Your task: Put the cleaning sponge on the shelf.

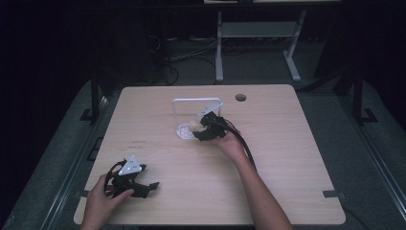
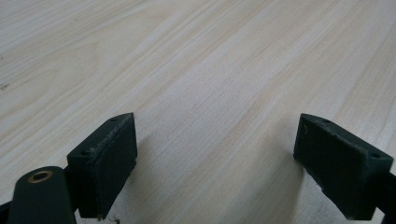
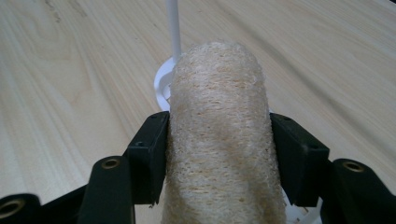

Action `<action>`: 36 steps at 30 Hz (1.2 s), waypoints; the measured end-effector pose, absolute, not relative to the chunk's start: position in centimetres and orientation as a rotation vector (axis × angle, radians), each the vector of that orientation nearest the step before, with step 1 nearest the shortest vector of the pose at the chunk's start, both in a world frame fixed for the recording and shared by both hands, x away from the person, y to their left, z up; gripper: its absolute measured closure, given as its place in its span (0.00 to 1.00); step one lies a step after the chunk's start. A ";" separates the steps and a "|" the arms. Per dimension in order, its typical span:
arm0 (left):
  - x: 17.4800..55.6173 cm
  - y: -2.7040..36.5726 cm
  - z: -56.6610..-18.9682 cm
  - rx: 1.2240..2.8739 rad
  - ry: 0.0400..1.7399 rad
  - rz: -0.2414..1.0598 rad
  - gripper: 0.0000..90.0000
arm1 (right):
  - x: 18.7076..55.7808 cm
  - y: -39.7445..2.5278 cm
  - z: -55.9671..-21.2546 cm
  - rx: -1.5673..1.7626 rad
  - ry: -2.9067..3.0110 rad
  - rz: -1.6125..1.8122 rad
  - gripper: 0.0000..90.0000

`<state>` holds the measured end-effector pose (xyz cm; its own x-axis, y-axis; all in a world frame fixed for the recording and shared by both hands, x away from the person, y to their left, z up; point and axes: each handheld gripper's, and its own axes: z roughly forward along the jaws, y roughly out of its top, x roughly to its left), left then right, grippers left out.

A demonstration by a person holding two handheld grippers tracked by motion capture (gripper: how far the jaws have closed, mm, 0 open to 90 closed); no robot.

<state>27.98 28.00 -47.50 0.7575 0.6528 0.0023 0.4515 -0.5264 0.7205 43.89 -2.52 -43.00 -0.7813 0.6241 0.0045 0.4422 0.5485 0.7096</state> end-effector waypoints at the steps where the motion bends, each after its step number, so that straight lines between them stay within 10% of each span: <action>1: 28.0 28.0 -47.5 2.218 0.822 0.351 0.14 | 44.0 -2.4 -43.1 0.888 2.539 1.052 0.46; 36: 28.0 28.0 -47.5 2.217 0.822 0.351 0.14 | 45.3 -0.5 -44.8 0.908 2.567 0.937 0.41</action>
<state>27.97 28.00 -47.50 0.7577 0.6526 0.0012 0.4518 -0.5259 0.7206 45.33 -0.49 -44.77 -0.7703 0.6370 -0.0291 0.4683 0.5961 0.6522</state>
